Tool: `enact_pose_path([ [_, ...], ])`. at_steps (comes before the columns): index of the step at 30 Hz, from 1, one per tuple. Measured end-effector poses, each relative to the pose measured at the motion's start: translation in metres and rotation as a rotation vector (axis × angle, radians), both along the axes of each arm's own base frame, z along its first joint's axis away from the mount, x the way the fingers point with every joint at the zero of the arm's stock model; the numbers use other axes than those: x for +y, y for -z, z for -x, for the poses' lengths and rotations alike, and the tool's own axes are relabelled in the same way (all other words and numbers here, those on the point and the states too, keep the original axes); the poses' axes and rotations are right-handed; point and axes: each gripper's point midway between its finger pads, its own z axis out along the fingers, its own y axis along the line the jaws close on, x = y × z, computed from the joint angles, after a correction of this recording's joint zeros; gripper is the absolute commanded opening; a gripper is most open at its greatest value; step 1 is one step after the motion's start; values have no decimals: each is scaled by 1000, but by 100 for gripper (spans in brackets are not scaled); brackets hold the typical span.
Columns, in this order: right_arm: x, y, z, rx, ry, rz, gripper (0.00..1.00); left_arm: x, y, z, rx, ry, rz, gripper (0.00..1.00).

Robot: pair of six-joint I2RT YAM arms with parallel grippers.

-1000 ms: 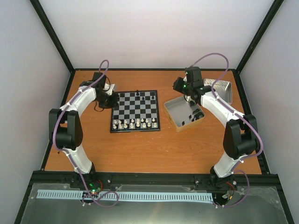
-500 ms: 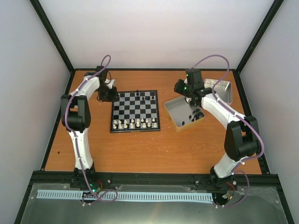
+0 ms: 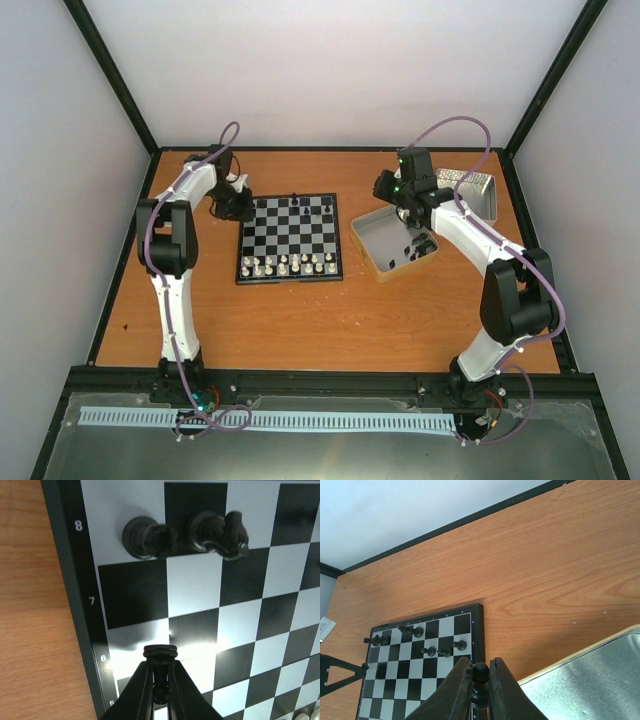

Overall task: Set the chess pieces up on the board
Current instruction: Place the chess piece on the chessboard.

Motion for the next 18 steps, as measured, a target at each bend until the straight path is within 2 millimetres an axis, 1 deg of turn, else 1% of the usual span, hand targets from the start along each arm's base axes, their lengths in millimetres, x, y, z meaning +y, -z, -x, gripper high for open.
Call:
enact_pose_path([
  [7, 0, 0, 0, -1, -1, 1, 12, -1, 5, -10, -4, -4, 1, 7],
  [10, 0, 0, 0, 0, -1, 1, 12, 0, 9, -11, 3, -5, -1, 8],
  [18, 0, 0, 0, -1, -1, 1, 13, 4, 10, -12, 2, -13, -27, 11],
])
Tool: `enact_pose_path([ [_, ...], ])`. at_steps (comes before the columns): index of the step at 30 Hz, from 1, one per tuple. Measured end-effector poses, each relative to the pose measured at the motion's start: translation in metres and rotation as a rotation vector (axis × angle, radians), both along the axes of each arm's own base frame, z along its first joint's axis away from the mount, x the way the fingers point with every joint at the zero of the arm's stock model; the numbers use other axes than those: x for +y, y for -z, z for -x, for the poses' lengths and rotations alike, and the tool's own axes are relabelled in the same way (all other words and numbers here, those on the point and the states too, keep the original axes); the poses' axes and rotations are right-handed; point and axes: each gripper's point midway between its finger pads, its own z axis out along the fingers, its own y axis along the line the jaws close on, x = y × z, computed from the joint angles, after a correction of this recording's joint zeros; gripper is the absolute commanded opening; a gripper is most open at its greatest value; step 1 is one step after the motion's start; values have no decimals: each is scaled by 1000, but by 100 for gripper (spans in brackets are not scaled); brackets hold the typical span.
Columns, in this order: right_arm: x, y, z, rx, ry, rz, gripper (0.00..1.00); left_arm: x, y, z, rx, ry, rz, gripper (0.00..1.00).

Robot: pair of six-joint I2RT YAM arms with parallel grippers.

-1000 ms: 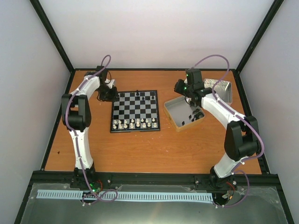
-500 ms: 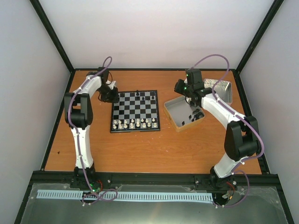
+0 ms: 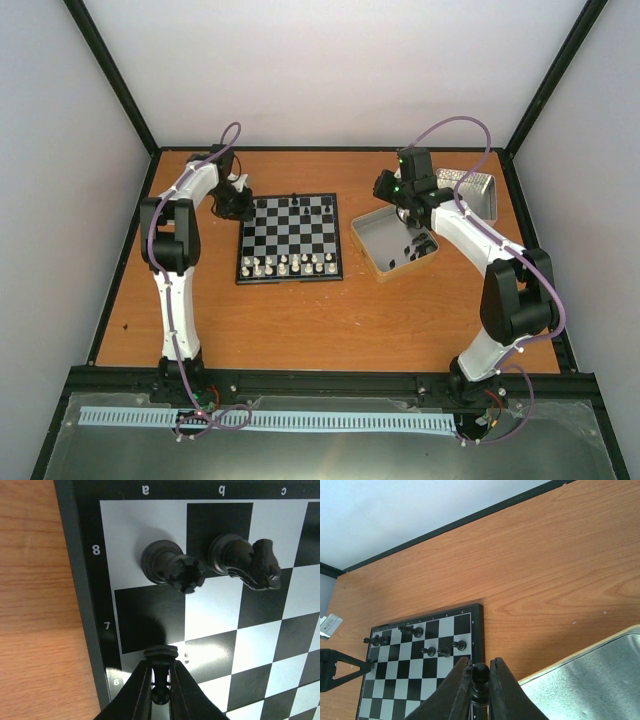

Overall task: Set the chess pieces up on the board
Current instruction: Place the chess piece on the chessboard.

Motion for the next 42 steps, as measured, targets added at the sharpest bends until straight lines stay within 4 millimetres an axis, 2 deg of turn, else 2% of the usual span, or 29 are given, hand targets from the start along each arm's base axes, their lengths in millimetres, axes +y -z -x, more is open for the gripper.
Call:
enact_pose_path([
  [10, 0, 0, 0, 0, 0, 0, 13, 1, 0, -2, -4, -15, -2, 13],
  [22, 1, 0, 0, 1, -3, -1, 13, 1, 0, -8, -24, -25, -3, 11],
  [37, 1, 0, 0, -3, -7, 3, 13, 2, -1, -14, -36, -43, -8, 17],
  [42, 1, 0, 0, -3, -8, 1, 13, 3, -1, -14, -36, -46, -12, 22],
])
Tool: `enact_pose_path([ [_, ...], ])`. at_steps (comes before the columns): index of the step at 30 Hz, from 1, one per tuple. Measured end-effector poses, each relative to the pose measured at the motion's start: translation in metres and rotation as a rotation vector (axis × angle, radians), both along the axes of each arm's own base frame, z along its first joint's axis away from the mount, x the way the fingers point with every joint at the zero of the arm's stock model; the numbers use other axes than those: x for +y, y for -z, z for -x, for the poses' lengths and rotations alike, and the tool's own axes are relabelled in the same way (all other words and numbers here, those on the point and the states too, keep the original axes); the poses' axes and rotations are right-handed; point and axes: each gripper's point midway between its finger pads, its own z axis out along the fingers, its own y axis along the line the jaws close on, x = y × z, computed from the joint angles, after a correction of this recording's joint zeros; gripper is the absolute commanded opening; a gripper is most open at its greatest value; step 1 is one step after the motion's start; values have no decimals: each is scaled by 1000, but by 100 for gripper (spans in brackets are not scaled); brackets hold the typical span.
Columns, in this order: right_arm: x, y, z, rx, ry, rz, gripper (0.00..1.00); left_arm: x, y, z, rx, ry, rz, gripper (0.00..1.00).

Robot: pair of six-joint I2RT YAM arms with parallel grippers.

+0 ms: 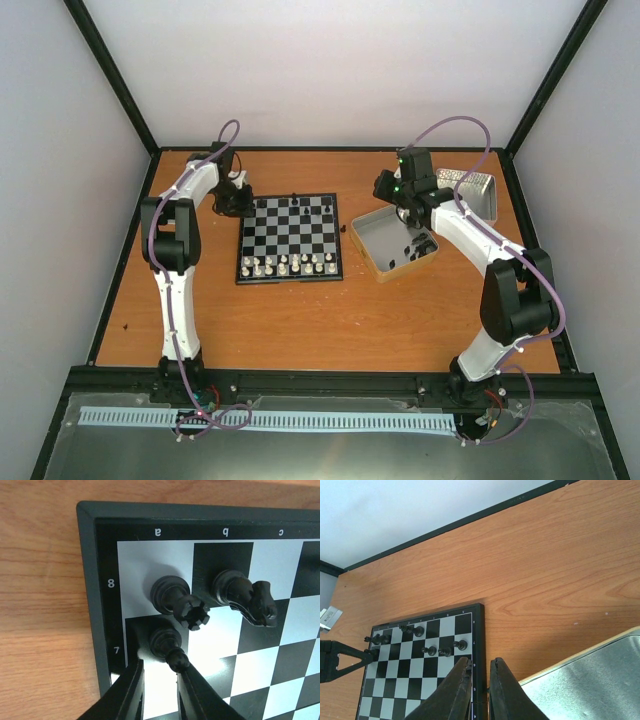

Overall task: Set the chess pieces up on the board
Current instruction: Place the chess piece on the chessboard, then pick up the chess piece at the center of the board.

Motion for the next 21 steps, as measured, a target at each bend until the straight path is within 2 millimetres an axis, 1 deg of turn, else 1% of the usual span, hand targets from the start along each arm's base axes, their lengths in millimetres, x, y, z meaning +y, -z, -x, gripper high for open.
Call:
enact_pose_path([
  [5, 2, -1, 0, -9, -17, 11, 18, 1, -1, 0, -1, -2, -3, 32],
  [7, 7, 1, 3, -12, -41, 36, 23, 1, -5, 0, -14, 2, -4, 36],
  [8, 12, 1, 5, -16, -64, 59, 24, 1, -10, 1, -24, 3, -4, 38],
  [10, 28, 3, 8, -18, -113, 101, 27, 2, -26, 6, -59, 3, -4, 41],
  [11, 40, 3, 10, -17, -147, 126, 27, 2, -37, 9, -86, 3, -4, 41],
  [13, 64, 8, 13, -11, -209, 172, 26, 3, -67, 15, -161, 2, -1, 42],
  [14, 78, 13, 14, 2, -243, 199, 24, 3, -81, 17, -205, 0, 1, 43],
  [16, 94, 26, 16, 30, -282, 225, 22, 3, -105, 21, -284, -5, 7, 44],
  [17, 100, 36, 17, 57, -297, 241, 21, 3, -114, 23, -319, -10, 12, 44],
  [19, 103, 57, 18, 118, -308, 276, 18, 2, -124, 29, -365, -22, 27, 44],
  [21, 102, 76, 17, 178, -309, 313, 15, 1, -122, 36, -382, -34, 45, 44],
])
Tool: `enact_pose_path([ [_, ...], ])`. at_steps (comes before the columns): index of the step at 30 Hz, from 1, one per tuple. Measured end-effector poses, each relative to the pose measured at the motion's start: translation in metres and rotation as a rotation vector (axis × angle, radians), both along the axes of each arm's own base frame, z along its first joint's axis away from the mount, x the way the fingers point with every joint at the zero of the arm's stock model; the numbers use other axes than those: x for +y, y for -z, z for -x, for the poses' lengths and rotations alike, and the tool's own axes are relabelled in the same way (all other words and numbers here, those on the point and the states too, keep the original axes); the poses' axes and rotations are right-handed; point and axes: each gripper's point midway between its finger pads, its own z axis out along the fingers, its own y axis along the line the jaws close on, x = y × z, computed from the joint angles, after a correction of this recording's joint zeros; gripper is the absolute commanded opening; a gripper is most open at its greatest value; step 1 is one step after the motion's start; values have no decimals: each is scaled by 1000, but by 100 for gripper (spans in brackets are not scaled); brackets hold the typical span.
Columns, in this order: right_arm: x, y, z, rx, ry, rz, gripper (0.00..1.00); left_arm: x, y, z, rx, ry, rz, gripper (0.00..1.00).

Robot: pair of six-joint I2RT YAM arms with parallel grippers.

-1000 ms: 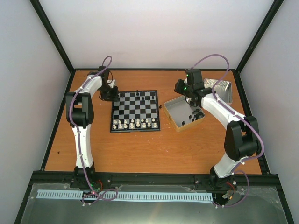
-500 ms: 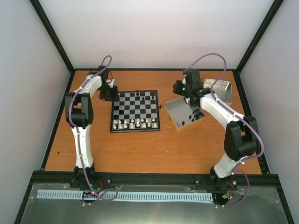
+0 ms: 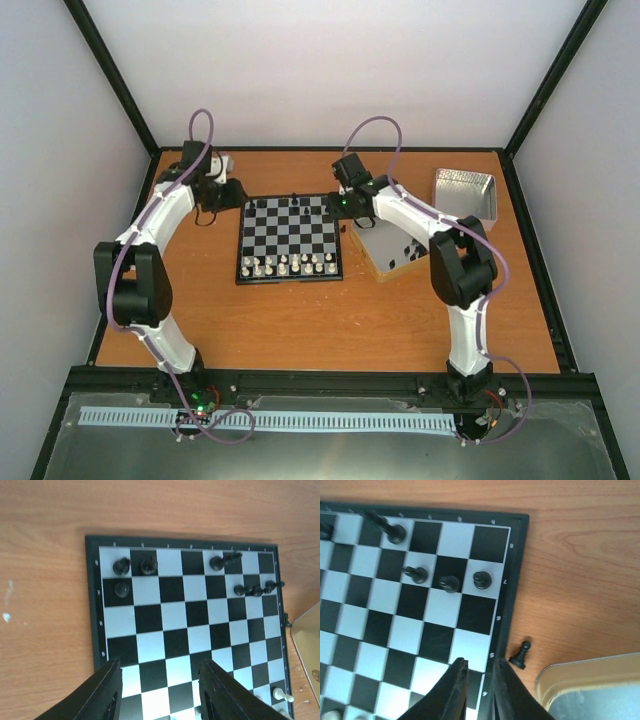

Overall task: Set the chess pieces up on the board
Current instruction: Pick up the chess piece at the center of the board.

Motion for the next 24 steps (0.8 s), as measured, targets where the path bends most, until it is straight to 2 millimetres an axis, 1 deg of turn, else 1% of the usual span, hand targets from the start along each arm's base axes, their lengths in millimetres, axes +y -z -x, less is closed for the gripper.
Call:
enact_pose_path([
  [3, -2, 22, -6, 60, 10, 63, 12, -2, 18, 11, 30, -10, 26, 43],
  [5, -2, 34, -8, 90, 14, 100, 11, -4, 32, 18, 60, -15, 39, 43],
  [8, -6, 49, -9, 135, 31, 157, 12, -5, 42, 24, 86, -17, 49, 43],
  [10, -11, 57, -7, 162, 47, 196, 15, -6, 43, 24, 81, -15, 55, 43],
  [12, -16, 62, -5, 182, 63, 225, 18, -6, 41, 22, 73, -14, 58, 43],
  [16, -18, 66, -9, 202, 80, 254, 22, -7, 38, 19, 54, -12, 63, 43],
  [18, -17, 69, -11, 211, 84, 260, 22, -7, 38, 18, 50, -12, 63, 43],
  [22, -17, 77, -8, 240, 85, 274, 18, -8, 37, 17, 42, -10, 66, 43],
  [24, -20, 81, -4, 260, 87, 286, 21, -8, 36, 16, 40, -10, 66, 43],
])
